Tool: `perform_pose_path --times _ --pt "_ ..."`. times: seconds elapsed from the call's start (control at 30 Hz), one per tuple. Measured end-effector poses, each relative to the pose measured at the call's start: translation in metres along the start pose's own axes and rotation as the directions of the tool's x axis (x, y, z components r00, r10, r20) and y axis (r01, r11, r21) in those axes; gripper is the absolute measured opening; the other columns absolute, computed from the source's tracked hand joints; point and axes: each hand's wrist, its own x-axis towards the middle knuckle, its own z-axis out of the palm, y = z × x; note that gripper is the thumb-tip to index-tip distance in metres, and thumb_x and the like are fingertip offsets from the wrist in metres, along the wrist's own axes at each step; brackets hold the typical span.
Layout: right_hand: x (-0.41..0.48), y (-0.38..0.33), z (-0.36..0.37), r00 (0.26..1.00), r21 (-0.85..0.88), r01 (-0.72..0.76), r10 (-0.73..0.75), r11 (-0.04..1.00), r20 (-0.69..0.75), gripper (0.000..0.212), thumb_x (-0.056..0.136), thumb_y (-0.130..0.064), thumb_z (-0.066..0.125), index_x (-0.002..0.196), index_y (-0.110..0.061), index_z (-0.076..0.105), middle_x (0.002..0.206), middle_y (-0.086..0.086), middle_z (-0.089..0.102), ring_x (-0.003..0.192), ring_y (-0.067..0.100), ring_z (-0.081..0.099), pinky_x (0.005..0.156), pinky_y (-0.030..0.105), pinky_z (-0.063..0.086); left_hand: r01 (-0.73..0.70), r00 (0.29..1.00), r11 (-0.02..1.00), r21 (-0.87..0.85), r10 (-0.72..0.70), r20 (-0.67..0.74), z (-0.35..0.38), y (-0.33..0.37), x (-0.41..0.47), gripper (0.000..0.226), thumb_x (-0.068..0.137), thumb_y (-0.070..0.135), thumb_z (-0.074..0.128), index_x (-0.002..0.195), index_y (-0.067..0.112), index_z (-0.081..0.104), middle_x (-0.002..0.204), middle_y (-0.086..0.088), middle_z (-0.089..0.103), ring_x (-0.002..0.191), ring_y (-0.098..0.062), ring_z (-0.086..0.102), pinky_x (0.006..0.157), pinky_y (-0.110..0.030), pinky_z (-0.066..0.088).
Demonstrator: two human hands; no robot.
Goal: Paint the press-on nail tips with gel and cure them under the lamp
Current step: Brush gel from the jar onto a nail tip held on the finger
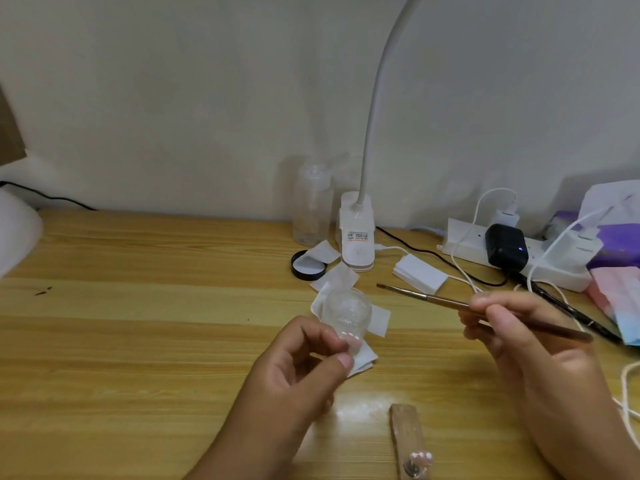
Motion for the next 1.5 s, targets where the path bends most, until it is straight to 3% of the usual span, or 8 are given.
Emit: perform_pose_path --times 0.23,0.5,0.63,0.77,0.83,1.0,1.3,1.5 --pt "-0.011 -0.003 0.008 0.995 -0.147 0.065 -0.053 0.987 0.082 0.022 0.069 -0.016 0.069 0.085 -0.029 0.076 0.092 -0.001 0.072 0.079 0.014 0.071 0.070 0.018 0.056 -0.010 1.000 1.000 0.022 0.009 0.026 0.002 0.004 0.000 0.029 0.062 0.021 0.074 0.083 0.003 0.064 0.067 0.007 0.067 0.052 -0.004 0.052 0.049 -0.015 0.043" --pt "-0.009 -0.004 0.001 0.996 -0.134 0.033 -0.023 0.990 0.081 0.015 0.071 -0.026 0.076 0.085 -0.024 0.075 0.078 0.003 0.069 0.067 0.012 0.064 0.064 0.019 0.054 0.038 0.999 0.999 -0.019 -0.038 -0.003 0.004 0.003 0.001 0.012 0.061 0.017 0.075 0.067 0.027 0.072 0.072 0.002 0.072 0.054 -0.002 0.058 0.048 -0.013 0.045" --pt "-0.007 0.001 -0.004 0.996 0.025 -0.073 0.071 0.997 0.045 0.046 0.054 -0.052 0.087 0.084 -0.018 0.076 0.069 0.001 0.063 0.063 0.012 0.058 0.061 0.017 0.051 0.019 1.000 0.999 -0.028 -0.019 0.023 0.004 0.005 -0.001 0.018 0.054 0.030 0.080 0.069 0.027 0.072 0.072 0.005 0.071 0.055 0.000 0.058 0.048 -0.012 0.044" --pt "-0.005 0.002 -0.003 0.992 0.277 -0.122 0.116 0.953 0.040 0.009 0.071 -0.021 0.072 0.077 -0.016 0.077 0.067 -0.001 0.064 0.062 0.008 0.061 0.059 0.017 0.052 0.008 0.999 1.000 -0.007 -0.008 0.046 0.004 0.003 0.000 0.011 0.066 0.017 0.072 0.076 0.022 0.074 0.075 0.007 0.072 0.061 0.001 0.061 0.052 -0.012 0.046" --pt "-0.007 0.001 -0.001 0.993 0.313 -0.114 0.107 0.943 0.042 0.015 0.077 -0.018 0.062 0.077 -0.018 0.076 0.067 -0.001 0.064 0.063 0.008 0.063 0.060 0.018 0.052 -0.010 0.997 1.000 0.023 0.008 0.073 0.003 0.003 -0.001 0.011 0.067 0.018 0.074 0.076 0.025 0.074 0.078 0.007 0.073 0.066 0.002 0.062 0.056 -0.011 0.047" --pt "-0.007 -0.003 0.004 0.992 0.322 -0.122 0.109 0.939 0.058 0.013 0.071 -0.023 0.064 0.072 -0.019 0.076 0.066 0.002 0.064 0.061 0.012 0.064 0.060 0.019 0.053 -0.040 0.994 0.998 0.057 0.034 0.106 0.003 0.003 -0.003 0.018 0.059 0.035 0.075 0.075 0.027 0.073 0.087 0.006 0.076 0.073 0.003 0.065 0.061 -0.012 0.049" --pt "-0.008 0.003 0.003 0.990 0.263 -0.113 0.085 0.958 0.116 0.023 0.077 -0.011 0.052 0.071 -0.018 0.073 0.069 0.005 0.062 0.062 0.014 0.063 0.061 0.019 0.053 -0.049 0.994 0.995 0.082 0.040 0.106 0.003 0.002 -0.003 0.014 0.060 0.030 0.078 0.073 0.028 0.074 0.079 0.007 0.073 0.069 0.001 0.062 0.060 -0.013 0.049" --pt "-0.008 0.004 -0.001 0.994 0.152 0.022 -0.038 0.988 0.104 0.013 0.070 -0.026 0.060 0.074 -0.023 0.071 0.074 0.001 0.062 0.066 0.013 0.061 0.066 0.016 0.052 -0.043 0.994 0.993 0.111 0.031 0.107 0.004 0.002 -0.004 0.009 0.070 0.019 0.074 0.075 0.026 0.073 0.086 0.005 0.076 0.072 0.001 0.064 0.061 -0.013 0.049"
